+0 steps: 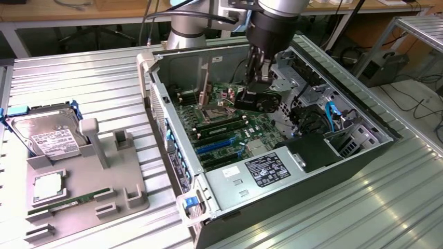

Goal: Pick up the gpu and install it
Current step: 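Insert the gpu into the slot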

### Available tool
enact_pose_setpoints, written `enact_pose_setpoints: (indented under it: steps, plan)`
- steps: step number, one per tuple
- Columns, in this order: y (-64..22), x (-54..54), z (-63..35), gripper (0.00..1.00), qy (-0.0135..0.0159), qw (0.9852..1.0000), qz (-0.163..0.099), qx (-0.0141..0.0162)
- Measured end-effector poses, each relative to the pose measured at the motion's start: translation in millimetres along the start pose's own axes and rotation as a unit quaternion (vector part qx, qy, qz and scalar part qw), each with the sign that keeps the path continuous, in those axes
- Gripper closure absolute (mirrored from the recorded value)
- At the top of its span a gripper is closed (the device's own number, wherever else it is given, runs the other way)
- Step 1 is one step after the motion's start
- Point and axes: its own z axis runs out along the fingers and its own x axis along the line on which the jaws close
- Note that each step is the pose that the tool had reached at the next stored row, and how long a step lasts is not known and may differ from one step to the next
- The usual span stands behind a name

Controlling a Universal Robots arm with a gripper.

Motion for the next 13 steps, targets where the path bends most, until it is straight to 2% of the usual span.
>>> enact_pose_setpoints:
  steps: [7, 13]
  plan:
    - [-0.1, 0.0, 3.8, 0.74, -0.0019, 0.9988, -0.049, 0.0013]
    - [0.0, -0.1, 7.3, 0.74, -0.0036, 0.9965, -0.084, 0.0007]
